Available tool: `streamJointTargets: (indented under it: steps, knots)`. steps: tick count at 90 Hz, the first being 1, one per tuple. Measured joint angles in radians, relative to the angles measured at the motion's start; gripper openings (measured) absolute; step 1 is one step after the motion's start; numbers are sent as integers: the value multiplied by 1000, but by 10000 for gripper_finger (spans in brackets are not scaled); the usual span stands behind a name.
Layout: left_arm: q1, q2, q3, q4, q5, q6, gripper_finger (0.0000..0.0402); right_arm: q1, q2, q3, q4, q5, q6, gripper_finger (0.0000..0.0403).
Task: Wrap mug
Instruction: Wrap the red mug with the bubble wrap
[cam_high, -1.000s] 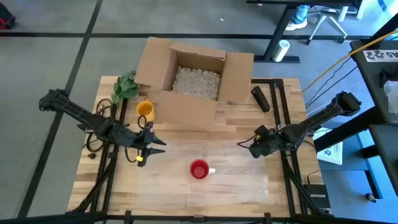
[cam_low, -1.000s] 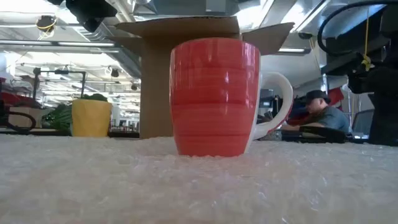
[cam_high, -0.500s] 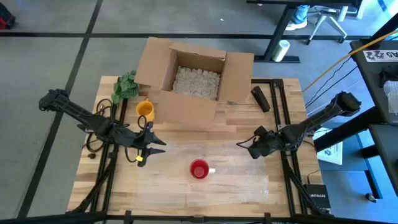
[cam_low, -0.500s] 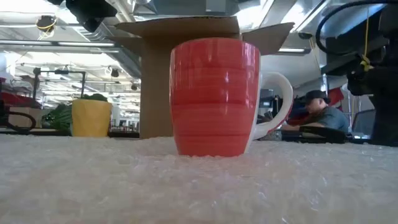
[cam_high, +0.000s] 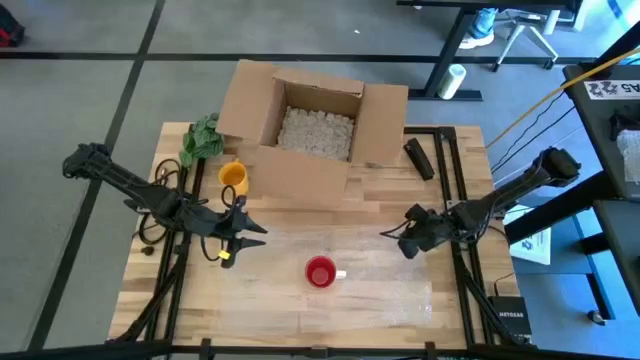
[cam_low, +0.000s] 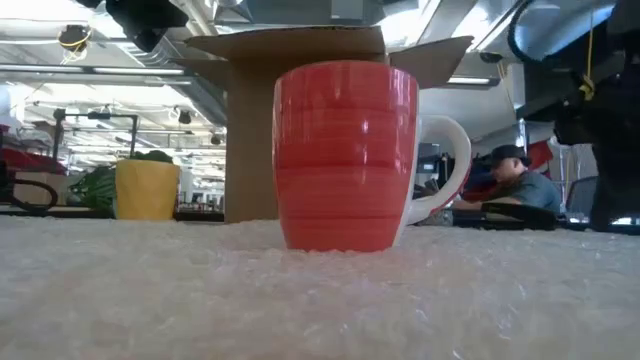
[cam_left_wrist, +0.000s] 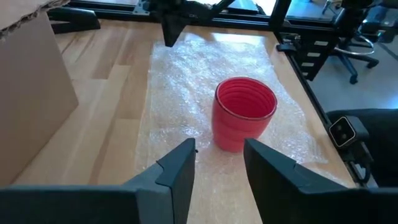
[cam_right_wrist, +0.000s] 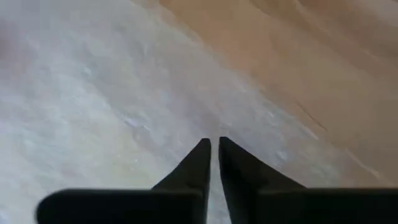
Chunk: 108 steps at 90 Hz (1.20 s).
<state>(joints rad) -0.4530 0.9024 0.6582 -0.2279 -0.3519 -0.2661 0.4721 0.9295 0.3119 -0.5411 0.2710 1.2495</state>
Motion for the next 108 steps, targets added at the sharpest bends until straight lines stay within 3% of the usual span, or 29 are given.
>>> streamJointTargets:
  steps: [31, 51, 62, 74, 98, 108]
  knots:
    - [0, 0, 0, 0, 0, -1, 121, -1, -18, 0, -216, 32, 104, 218]
    - [0, 0, 0, -1, 0, -11, 121, -1, -46, -2, -204, 22, 142, 253]
    - [0, 0, 0, -1, 0, -11, 121, -1, -43, -2, -178, -45, 152, 234]
    - [0, 0, 0, 0, 0, -14, 121, -2, -15, -2, -130, -61, 155, 184]
    - [0, 0, 0, 0, 0, -21, 121, -1, 44, -1, 2, -26, 77, 21]
    - [0, 0, 0, 0, 0, -23, 121, 0, 37, -1, 32, 10, 70, 12]
